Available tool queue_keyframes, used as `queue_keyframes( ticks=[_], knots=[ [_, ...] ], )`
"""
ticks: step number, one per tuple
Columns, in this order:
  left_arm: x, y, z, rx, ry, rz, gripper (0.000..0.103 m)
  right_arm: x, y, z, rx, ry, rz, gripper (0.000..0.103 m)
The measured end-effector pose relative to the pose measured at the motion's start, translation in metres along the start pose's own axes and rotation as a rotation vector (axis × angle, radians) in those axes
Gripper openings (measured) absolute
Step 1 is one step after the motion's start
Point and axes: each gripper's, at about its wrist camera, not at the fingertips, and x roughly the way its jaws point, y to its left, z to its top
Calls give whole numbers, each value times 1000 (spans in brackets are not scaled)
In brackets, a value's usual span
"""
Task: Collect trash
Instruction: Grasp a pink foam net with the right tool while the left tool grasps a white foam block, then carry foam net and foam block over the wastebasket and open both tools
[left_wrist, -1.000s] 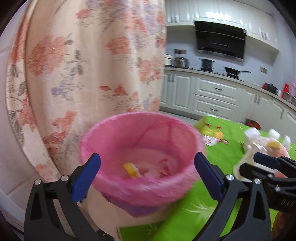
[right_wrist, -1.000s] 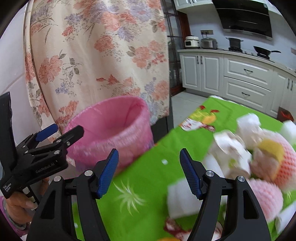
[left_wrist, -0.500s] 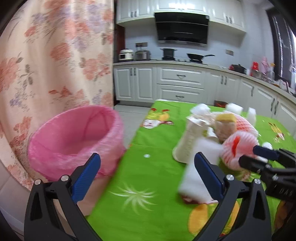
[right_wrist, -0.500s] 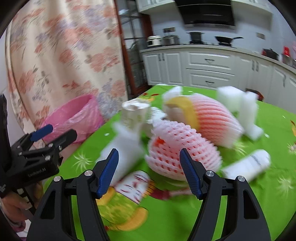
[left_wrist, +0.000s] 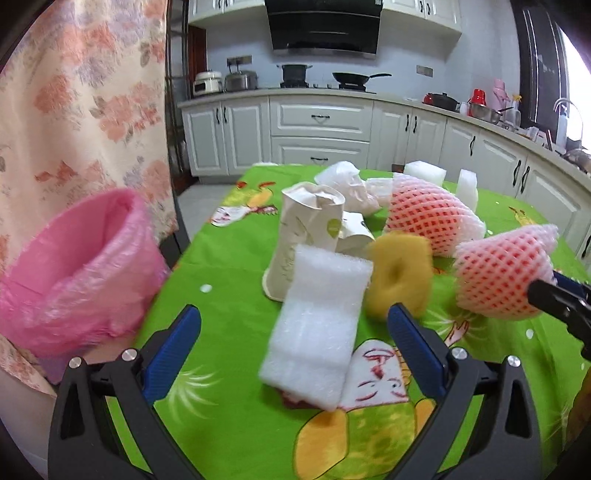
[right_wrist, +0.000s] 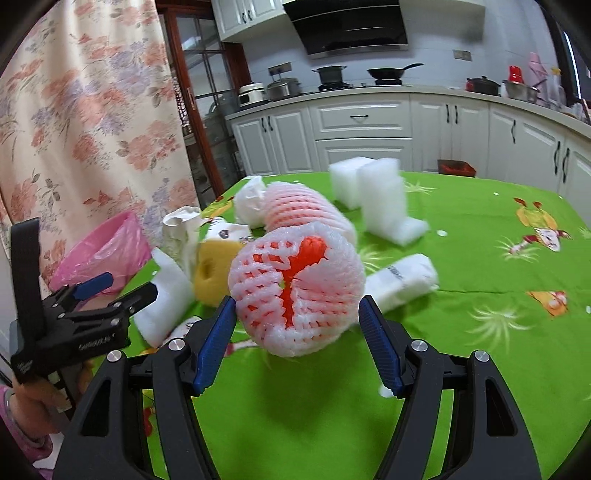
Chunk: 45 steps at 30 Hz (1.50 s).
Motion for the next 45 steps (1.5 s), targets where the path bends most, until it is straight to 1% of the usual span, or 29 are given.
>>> queue_keyframes(
  ticks=[2,4,6,7,9,11,14,19,21,24,27,29,33,36,39,40,41,42,43,45],
  knots=[
    [8,-4,1,9,18,-8,97,-3,-3,-1,1,-1,-12,66],
    [13,-7,0,23,31,-18,91,-3,-7,-2,4,3,-23,68],
    [19,-12,-1,33,52,-29,81,-1,-10,-2,16,10,-24,70],
    [21,-13,-1,37,60,-33,79,1,-11,-1,22,12,-22,71],
    [24,-15,-5,48,72,-35,70,5,-10,0,20,16,-17,71],
    [26,-14,-7,44,85,-34,66,11,-5,2,5,23,-10,71],
    [27,-8,-6,12,82,-37,65,19,0,5,-13,27,-4,73],
    [31,-8,0,12,69,-36,65,35,4,13,-23,40,-6,74],
    [34,-11,1,22,77,-42,57,43,6,15,-33,50,-9,74],
    [35,-12,2,27,81,-53,56,54,9,15,-49,61,-27,74],
    [34,-11,2,20,78,-64,55,63,9,14,-45,72,-24,66],
    [33,-11,2,17,75,-68,55,68,10,13,-40,85,-26,66],
    [31,-11,1,20,61,-64,54,73,12,18,-46,67,-22,66],
    [26,-10,1,20,38,-56,54,79,13,23,-44,61,-37,66],
    [22,-10,-1,21,33,-55,53,82,13,28,-39,52,-44,67],
    [20,-9,-2,20,31,-56,53,83,13,28,-38,50,-40,63],
    [19,-9,-3,19,28,-56,53,83,13,29,-41,46,-36,55],
    [18,-8,-4,18,26,-55,53,82,15,29,-55,40,-33,41],
    [16,-7,-4,16,20,-53,53,81,18,29,-75,34,-39,34],
    [11,-6,-6,12,4,-51,53,76,23,26,-106,22,-36,30]
  ],
)
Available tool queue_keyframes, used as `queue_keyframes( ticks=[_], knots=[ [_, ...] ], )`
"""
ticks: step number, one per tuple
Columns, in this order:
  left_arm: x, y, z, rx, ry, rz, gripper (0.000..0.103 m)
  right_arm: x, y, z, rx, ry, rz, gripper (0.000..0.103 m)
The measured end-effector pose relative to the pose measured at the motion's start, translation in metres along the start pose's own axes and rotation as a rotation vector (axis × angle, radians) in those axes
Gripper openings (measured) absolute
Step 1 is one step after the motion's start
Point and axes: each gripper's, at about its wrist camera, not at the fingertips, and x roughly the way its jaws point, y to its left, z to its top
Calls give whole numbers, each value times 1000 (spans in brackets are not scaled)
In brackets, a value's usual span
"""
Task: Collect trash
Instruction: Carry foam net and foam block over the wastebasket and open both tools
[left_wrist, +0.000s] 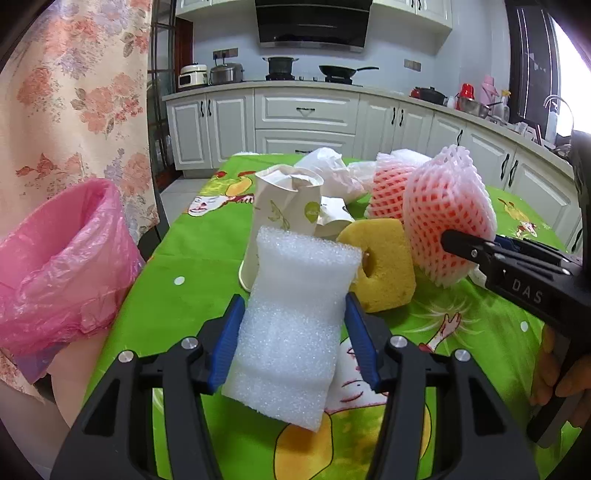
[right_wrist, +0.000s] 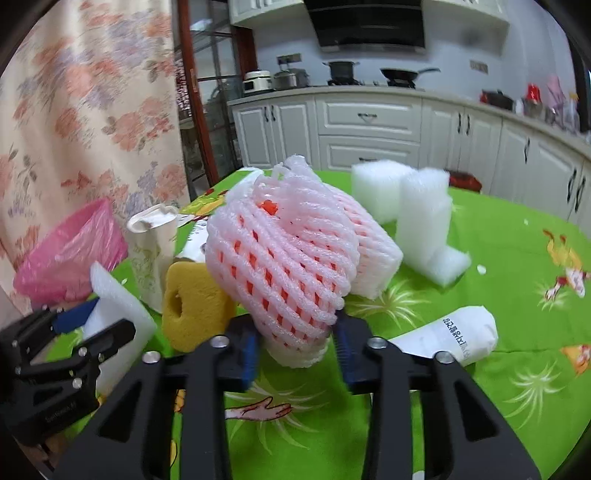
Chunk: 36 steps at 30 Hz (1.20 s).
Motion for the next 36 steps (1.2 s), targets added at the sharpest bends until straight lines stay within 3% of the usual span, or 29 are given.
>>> queue_keyframes(
  ticks=[12,20,36],
  knots=[
    [-38,6,-2,-11,-88,5,53,-38,18,-13,-22,-17,78,27],
    [-69,37,3,-63,-148,39,53,-52,48,-3,-55,-44,150,27],
    [-120,122,15,-183,-268,179,53,-56,127,33,-159,-102,298,27]
  ],
)
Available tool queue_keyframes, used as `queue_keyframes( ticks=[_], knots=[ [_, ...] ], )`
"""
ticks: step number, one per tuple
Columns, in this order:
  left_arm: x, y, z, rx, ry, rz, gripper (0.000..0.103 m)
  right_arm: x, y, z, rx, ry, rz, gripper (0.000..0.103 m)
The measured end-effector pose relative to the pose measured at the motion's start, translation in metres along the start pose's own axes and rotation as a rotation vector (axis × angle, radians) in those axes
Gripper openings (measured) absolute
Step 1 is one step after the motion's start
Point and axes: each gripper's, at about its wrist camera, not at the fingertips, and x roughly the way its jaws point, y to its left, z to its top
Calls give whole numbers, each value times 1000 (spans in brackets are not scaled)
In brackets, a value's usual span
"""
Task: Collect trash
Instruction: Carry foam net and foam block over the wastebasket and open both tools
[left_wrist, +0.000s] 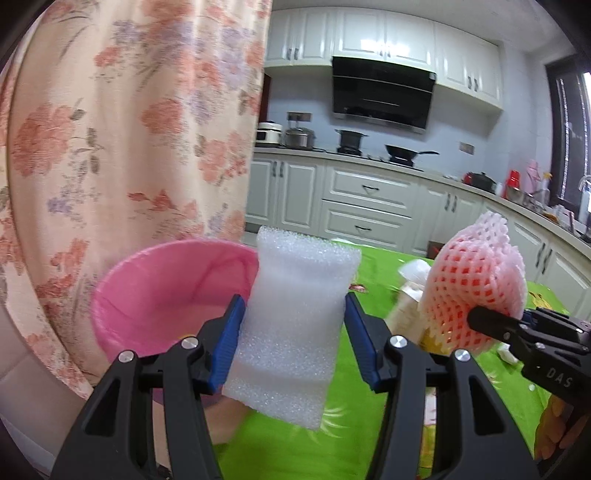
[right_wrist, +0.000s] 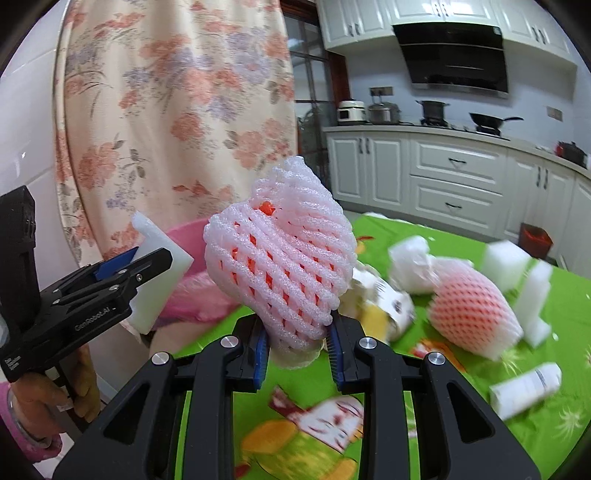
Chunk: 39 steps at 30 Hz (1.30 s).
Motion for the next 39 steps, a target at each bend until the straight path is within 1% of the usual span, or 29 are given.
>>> queue_keyframes(
  ticks=[5,12,17,23,25,26,27,28,30,31,33,35,39],
  knots=[
    [3,27,9,3,-13,54,53,17,20,11,-36,-2,49,27],
    [18,63,25,4,-21,117,53,58,60,37,-87,-5,153,27],
    [34,91,32,-56,0,145,54,94,82,52,-107,10,217,27],
    [55,127,38,-110,28,183,55,133,87,64,-69,46,256,28],
    [62,137,39,-126,41,190,56,143,90,67,-67,56,279,34],
    [66,143,39,-138,52,189,59,148,92,68,-67,62,287,37],
    [68,145,39,-146,58,191,66,152,94,67,-74,73,289,47],
    [69,149,38,-159,58,202,69,154,96,66,-80,75,284,52],
    [68,153,37,-180,50,209,75,155,95,64,-83,73,273,56],
    [68,154,36,-183,48,210,76,155,93,62,-81,77,266,59],
    [66,153,33,-181,47,225,79,153,89,57,-75,82,252,59],
    [64,152,30,-191,52,229,81,149,83,53,-68,89,240,59],
    [55,146,22,-215,48,240,88,137,74,43,-51,90,219,59]
  ],
)
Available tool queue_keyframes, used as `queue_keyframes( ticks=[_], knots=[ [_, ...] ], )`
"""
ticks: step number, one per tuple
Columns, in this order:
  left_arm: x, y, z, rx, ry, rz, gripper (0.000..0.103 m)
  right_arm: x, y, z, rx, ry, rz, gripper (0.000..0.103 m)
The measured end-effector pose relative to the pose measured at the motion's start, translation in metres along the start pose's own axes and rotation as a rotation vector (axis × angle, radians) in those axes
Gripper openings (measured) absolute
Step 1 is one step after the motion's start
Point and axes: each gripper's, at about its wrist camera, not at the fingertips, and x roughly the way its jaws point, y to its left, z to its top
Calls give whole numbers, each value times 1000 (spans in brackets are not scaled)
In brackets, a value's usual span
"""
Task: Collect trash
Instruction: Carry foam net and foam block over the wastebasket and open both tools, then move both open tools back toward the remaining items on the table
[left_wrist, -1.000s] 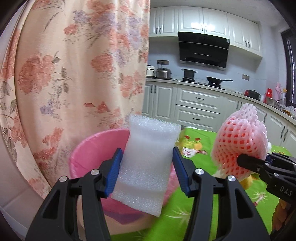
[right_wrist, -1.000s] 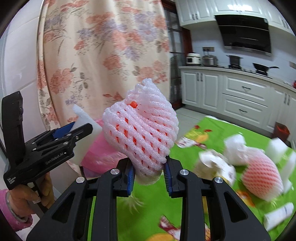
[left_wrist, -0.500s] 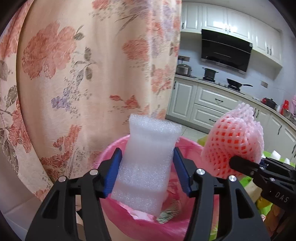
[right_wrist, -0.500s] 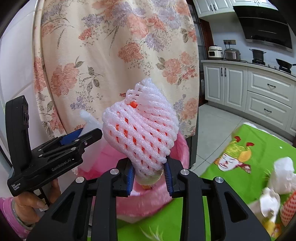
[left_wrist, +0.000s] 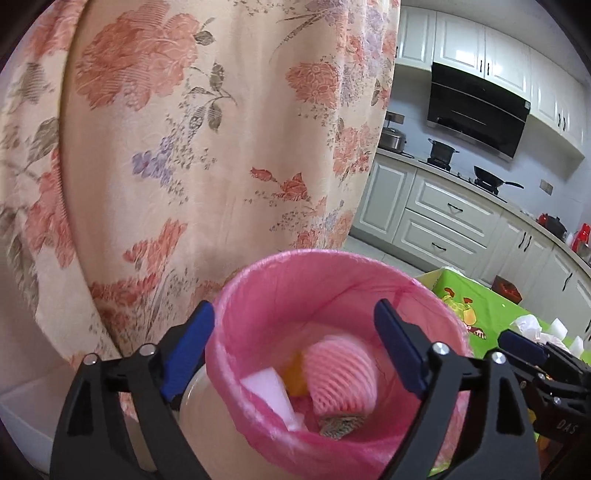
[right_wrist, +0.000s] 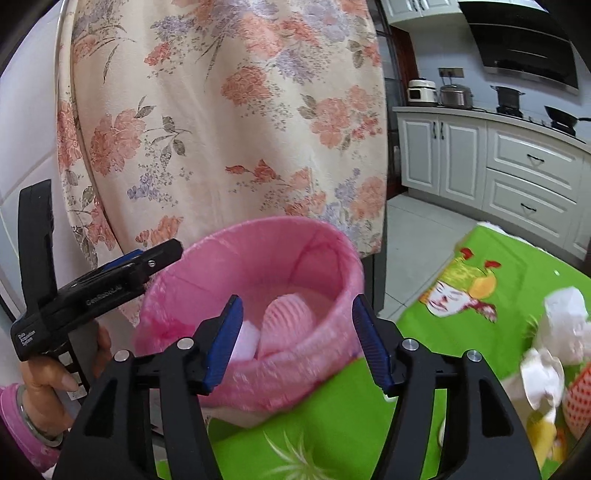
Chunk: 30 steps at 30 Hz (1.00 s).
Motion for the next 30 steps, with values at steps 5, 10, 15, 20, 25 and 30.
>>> queue_keyframes(
  ticks=[5,10,15,20,25,30],
  knots=[
    [-19,-11,-14,27,-16,7,94,-17,-3,-15,6,-2,-33,59],
    [-43,-31,-29,88,-36,4,97,-37,-8,-32,16,0,-74,61],
    [-56,-56,-39,139,-40,-37,98,-60,-20,-53,39,3,-120,61],
    [-65,-86,-50,178,-34,-94,98,-90,-42,-78,83,2,-192,61],
    [-69,-123,-67,233,-4,-163,98,-122,-67,-99,141,-14,-263,61],
    [-74,-160,-88,299,36,-230,98,-151,-92,-118,204,-28,-337,61]
  ],
)
